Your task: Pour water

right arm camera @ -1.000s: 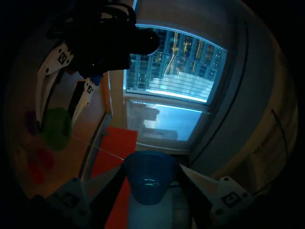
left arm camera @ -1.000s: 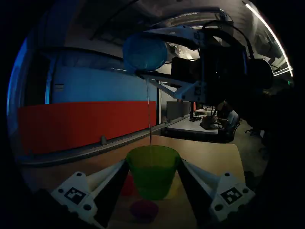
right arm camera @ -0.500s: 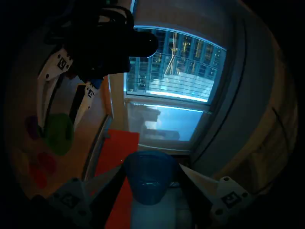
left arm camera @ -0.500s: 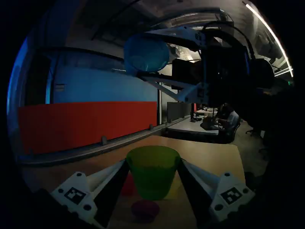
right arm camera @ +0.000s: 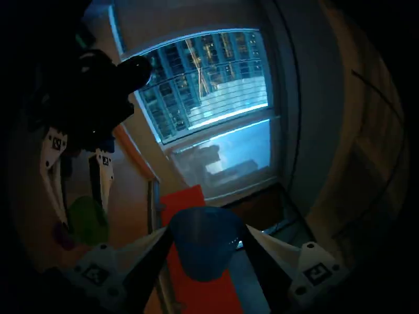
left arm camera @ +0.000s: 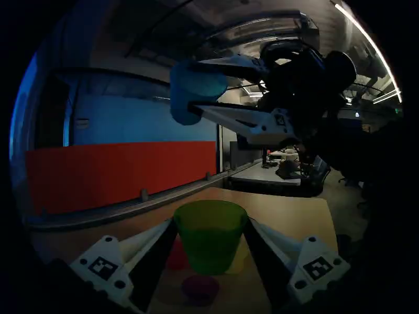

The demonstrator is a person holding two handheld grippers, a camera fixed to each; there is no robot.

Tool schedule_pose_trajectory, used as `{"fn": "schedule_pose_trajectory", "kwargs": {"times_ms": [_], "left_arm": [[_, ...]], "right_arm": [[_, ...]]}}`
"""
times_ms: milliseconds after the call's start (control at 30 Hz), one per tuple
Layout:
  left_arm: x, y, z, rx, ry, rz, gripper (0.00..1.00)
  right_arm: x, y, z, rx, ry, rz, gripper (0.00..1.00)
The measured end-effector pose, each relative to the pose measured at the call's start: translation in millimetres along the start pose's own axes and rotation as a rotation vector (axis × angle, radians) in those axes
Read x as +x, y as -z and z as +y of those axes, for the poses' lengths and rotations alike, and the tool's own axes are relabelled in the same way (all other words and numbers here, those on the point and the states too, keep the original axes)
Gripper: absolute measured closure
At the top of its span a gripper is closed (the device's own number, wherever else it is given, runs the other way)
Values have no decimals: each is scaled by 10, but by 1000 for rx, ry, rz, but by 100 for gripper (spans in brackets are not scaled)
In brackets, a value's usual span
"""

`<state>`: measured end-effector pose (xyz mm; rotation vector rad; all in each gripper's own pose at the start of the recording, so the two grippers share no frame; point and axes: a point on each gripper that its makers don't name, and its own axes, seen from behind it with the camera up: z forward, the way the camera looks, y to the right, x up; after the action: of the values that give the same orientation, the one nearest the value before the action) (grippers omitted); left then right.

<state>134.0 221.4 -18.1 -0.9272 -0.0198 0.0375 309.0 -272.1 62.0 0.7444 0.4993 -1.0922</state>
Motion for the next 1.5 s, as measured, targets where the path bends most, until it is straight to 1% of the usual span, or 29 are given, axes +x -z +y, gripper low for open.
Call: {"fn": "schedule_pose_trajectory", "kwargs": {"times_ms": [100,200,367,600,700,800,900,1200,1500], "left_arm": [[-1,1,5,1,-1,-1,13],[15,-2,-1,3,-2,-1,13],[26,2,-13,6,-4,0,13],[44,17,-35,14,-11,-3,13],[52,22,-31,15,-11,-1,13],[57,17,-35,16,-12,0,13],[65,20,-46,20,-16,-1,13],[75,50,-85,35,-19,-2,13],[80,124,-144,61,-27,-8,13]], "right_arm": [[24,36,-62,8,-113,5,8],[68,60,-109,14,-242,9,8],[181,101,-123,27,-488,31,8],[345,161,-162,67,-804,46,8],[398,193,-154,78,-924,53,8],[381,213,-129,82,-1023,49,8],[342,243,-118,87,-1074,46,8],[248,371,-125,69,-1080,15,8],[139,544,-154,52,-1087,-8,8]]}}
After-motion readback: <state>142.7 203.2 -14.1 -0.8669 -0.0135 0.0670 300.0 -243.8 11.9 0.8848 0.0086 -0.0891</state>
